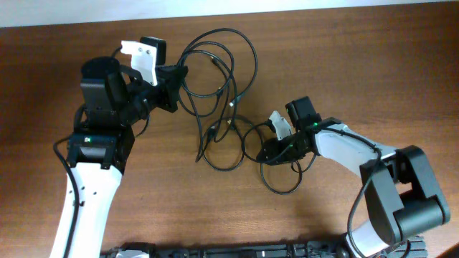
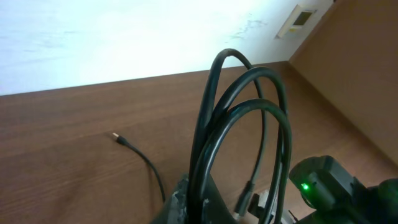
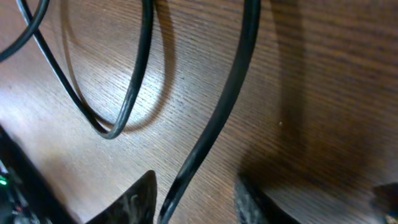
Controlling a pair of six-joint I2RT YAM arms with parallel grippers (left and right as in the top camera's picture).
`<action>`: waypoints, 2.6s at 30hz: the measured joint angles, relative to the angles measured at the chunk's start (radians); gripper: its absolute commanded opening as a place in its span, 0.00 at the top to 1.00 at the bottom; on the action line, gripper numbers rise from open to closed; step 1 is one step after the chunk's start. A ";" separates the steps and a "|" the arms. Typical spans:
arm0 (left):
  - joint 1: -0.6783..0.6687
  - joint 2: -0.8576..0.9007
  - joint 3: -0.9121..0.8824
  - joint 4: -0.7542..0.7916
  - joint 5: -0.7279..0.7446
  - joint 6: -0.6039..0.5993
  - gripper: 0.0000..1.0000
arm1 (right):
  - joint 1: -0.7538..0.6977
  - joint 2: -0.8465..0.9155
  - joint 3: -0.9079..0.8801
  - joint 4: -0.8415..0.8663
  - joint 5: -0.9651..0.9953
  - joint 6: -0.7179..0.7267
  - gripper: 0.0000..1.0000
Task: Untangle cables
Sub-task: 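Pull one cable with the right gripper out to the right side, then bring the right gripper back to grasp the remaining cables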
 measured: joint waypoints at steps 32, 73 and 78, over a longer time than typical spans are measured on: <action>0.016 0.294 -0.001 -0.443 -0.400 -0.050 1.00 | -0.496 -0.406 0.849 -0.491 0.847 0.067 0.96; 0.016 0.294 -0.001 -0.369 -0.316 -0.143 1.00 | -0.761 -0.172 0.851 -0.646 0.811 0.210 0.29; 0.008 0.295 -0.001 -0.331 -0.291 -0.135 1.00 | -0.761 -0.172 0.851 -0.724 0.623 0.199 0.27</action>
